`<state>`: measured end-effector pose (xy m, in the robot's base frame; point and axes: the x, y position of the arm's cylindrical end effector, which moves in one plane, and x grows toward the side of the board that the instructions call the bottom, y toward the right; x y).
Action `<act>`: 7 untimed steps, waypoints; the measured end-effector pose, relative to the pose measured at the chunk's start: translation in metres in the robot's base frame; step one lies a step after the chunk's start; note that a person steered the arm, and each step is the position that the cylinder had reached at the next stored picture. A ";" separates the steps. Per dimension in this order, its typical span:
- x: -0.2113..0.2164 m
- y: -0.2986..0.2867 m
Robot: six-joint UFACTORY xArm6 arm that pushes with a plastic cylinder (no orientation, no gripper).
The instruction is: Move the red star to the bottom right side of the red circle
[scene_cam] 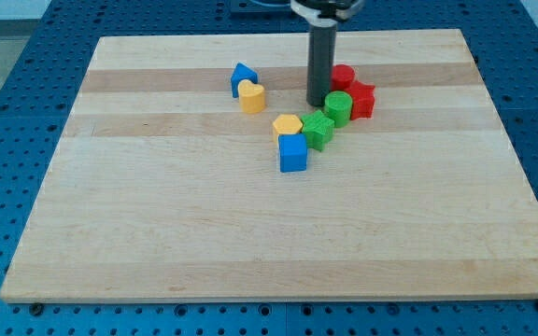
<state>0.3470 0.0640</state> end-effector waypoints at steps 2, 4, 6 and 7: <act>0.023 0.030; 0.029 0.029; 0.019 -0.021; 0.026 -0.036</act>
